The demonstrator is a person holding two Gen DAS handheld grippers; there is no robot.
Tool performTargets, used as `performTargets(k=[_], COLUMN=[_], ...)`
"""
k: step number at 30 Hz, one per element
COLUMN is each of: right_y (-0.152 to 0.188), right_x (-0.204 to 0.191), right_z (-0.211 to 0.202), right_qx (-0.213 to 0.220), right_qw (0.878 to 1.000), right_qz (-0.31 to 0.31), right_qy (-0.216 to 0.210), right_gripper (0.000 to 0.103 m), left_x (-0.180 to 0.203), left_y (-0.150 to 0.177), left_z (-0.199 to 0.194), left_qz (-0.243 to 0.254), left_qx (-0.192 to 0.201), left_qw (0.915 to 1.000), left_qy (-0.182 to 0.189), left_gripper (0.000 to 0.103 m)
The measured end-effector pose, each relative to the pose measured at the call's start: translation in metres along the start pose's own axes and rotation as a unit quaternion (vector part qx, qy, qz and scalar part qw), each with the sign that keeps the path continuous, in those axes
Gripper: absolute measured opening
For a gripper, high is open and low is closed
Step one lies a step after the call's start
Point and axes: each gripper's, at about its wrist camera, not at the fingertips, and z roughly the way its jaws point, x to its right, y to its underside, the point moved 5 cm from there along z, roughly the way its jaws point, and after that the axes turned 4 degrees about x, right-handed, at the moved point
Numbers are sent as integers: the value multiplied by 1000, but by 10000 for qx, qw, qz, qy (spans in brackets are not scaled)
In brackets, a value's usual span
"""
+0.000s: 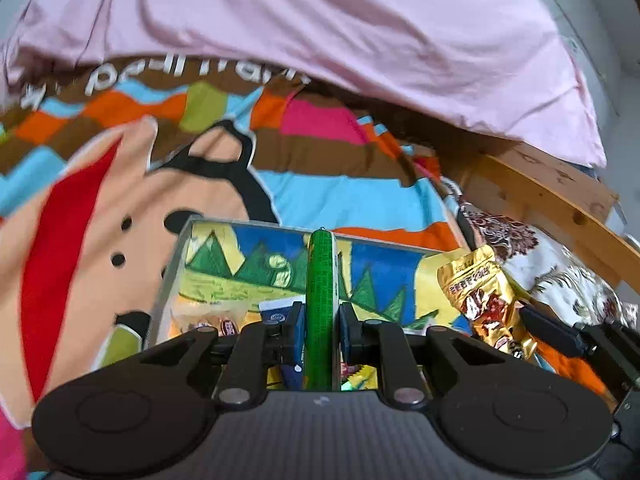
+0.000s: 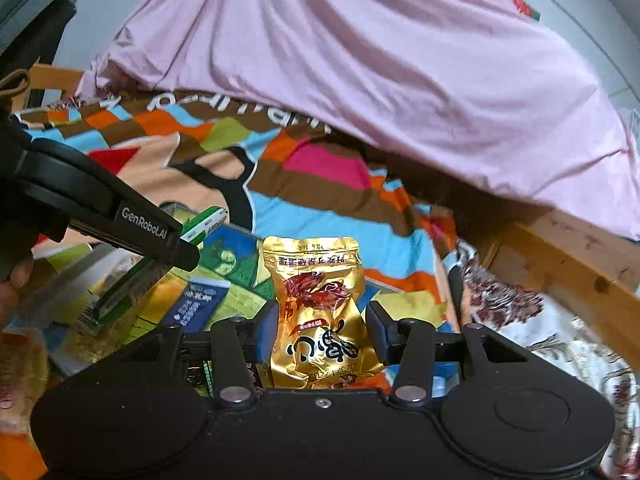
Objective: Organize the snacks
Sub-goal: 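Carry the green stick and gold pouch over the tray and lower them in, then open both grippers to release the stick and pouch into the tray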
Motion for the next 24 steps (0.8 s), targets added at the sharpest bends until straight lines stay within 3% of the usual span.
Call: performTargets(k=[9,17,20,24], right_y=[12,19,20,12], right_x=[-17,-20,-20,-18], right_z=[39,48,45,36], right_qx=[-387,-572,-541,-464], right_qw=[9991,9982,9985,9989], right_qz=[-141,-155,-90,-36], right_qy=[70,95,87,102], right_gripper=[49,52,60,71], left_x=[-18,-19,-21,-24], left_y=[22,24,24,20], left_z=[36,44,45,40], left_qz=[-242,-215,-304,-445], left_qx=[-376,-571,-616,-613], left_qw=[9990,9981,9976,9971], left_qy=[-30,-57,-43,1], left_gripper=[19,19,20,37])
